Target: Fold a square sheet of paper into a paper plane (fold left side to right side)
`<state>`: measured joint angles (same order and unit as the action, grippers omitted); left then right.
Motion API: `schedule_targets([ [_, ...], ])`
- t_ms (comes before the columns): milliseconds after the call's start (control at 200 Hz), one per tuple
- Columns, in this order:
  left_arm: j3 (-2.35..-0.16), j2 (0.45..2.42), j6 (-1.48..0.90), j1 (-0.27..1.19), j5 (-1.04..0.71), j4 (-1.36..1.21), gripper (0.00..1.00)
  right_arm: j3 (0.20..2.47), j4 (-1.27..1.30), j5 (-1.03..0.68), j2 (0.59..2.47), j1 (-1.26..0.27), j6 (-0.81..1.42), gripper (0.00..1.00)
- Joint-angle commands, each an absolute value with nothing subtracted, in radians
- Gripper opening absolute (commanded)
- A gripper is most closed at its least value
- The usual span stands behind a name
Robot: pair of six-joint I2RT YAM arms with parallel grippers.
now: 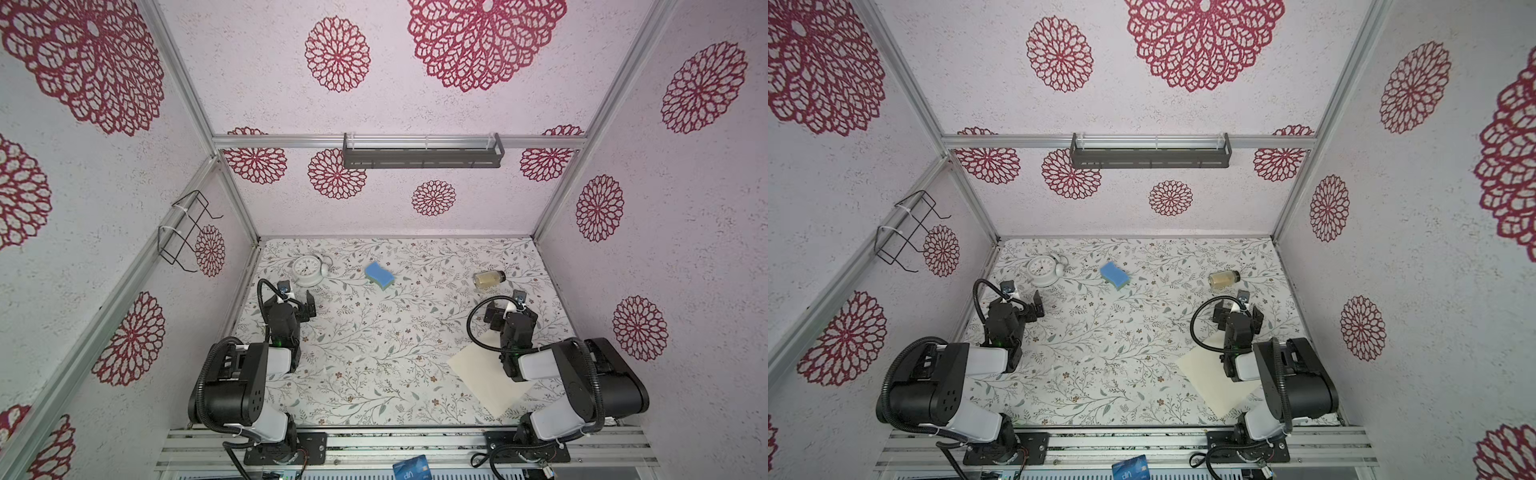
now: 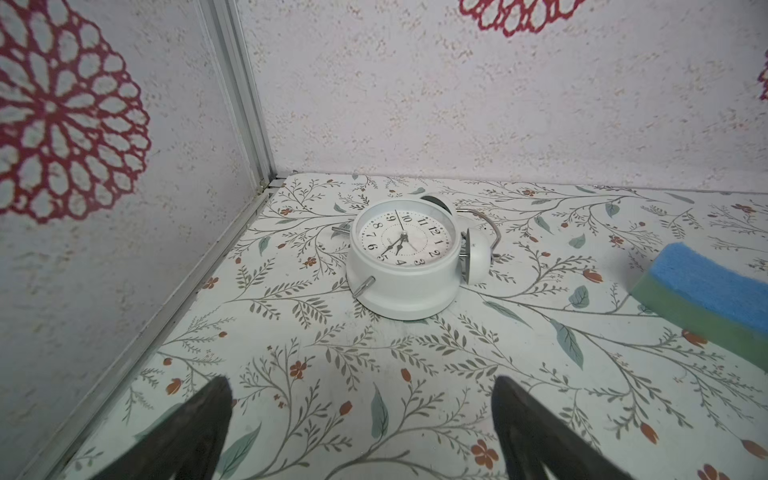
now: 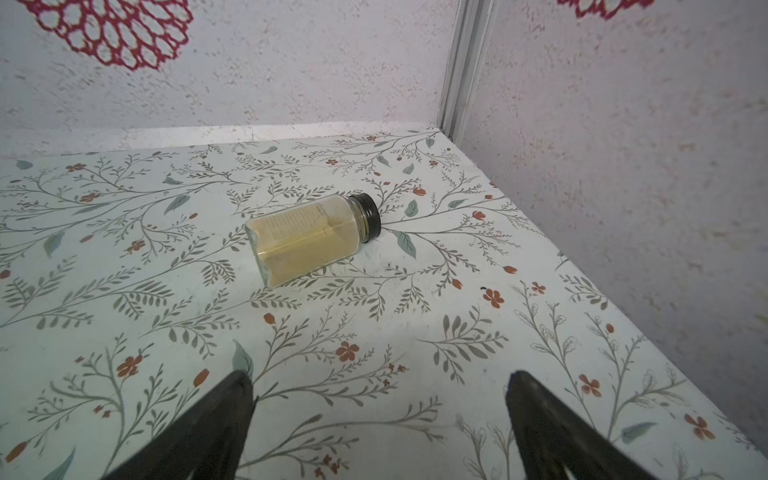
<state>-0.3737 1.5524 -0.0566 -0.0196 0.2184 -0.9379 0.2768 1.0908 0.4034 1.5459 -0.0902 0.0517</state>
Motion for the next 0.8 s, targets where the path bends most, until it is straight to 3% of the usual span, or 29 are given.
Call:
schedule_targets([
  [0, -0.373, 1.537, -0.059, -0.018, 0.213, -0.951, 0.99, 0.286, 1.123, 0.396, 1.537, -0.086, 0.054, 0.99],
  [796, -0.381, 1.543, -0.054, -0.02, 0.215, -0.946, 0.99, 0.289, 1.119, 0.393, 1.54, -0.085, 0.056, 0.99],
])
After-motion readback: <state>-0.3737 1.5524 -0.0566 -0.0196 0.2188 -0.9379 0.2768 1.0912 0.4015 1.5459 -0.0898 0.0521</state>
